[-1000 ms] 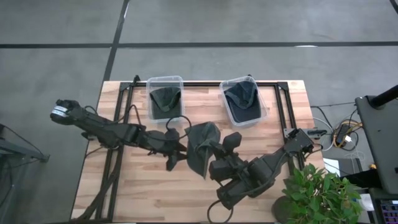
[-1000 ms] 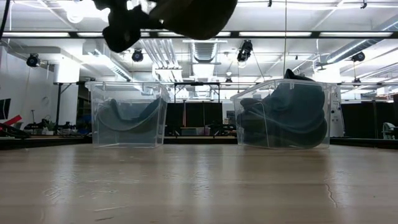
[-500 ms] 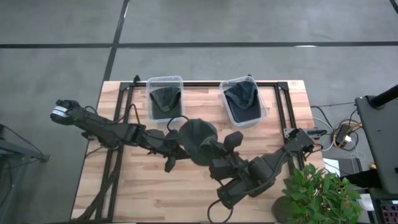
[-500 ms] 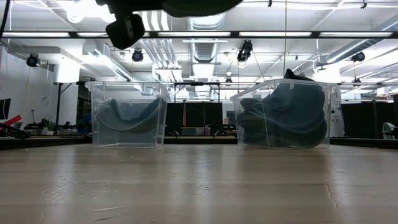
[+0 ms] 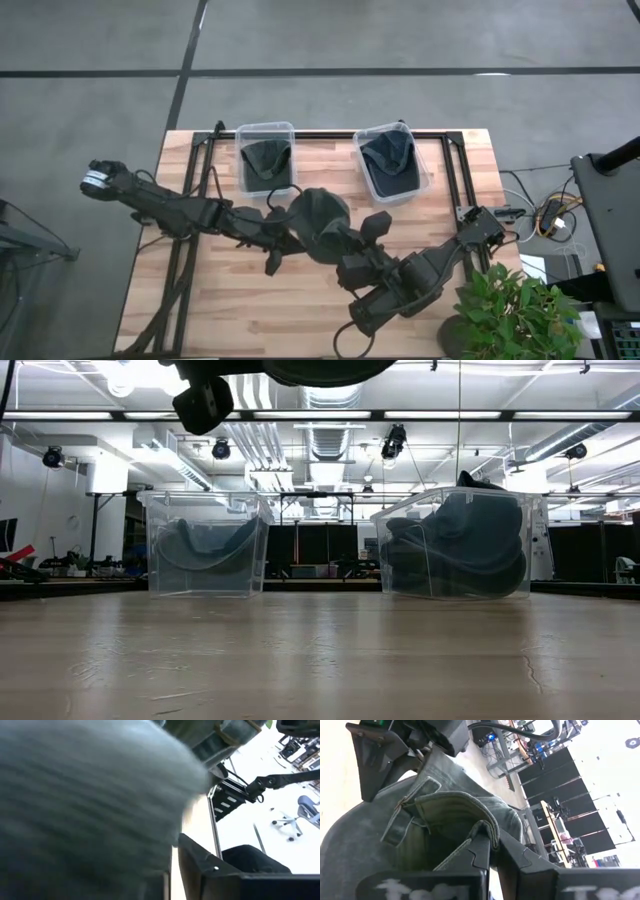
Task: Pick & Place hat
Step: Put the green cap into the left transparent bin
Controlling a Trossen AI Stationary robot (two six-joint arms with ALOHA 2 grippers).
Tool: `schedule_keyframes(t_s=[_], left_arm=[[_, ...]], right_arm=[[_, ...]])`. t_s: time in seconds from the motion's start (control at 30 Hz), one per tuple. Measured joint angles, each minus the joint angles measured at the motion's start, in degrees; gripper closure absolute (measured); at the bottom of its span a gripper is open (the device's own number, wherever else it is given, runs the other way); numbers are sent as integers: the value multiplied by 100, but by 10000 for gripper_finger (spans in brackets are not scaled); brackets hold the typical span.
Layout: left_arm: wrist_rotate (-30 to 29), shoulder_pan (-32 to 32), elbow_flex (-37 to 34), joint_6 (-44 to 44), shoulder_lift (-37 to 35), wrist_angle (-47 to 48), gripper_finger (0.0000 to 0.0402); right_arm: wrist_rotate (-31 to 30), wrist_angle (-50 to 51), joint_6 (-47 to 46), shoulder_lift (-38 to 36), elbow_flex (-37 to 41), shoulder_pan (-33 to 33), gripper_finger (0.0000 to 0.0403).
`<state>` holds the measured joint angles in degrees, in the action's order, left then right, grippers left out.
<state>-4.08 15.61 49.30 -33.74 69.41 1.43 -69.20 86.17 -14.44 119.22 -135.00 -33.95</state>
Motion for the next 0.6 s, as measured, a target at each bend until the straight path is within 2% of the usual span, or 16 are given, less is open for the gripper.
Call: schedule_keyframes(t_s=[0.17, 0.43, 0.6], left_arm=[[143, -102, 0, -108, 2, -35, 348], [182, -298, 2, -87, 218, -331, 258], [203, -388, 2, -131, 399, -437, 244]], right_arm=[[3, -96, -13, 0, 0, -2, 393], [-112, -163, -38, 0, 0, -2, 394], [-112, -168, -46, 0, 0, -2, 394]])
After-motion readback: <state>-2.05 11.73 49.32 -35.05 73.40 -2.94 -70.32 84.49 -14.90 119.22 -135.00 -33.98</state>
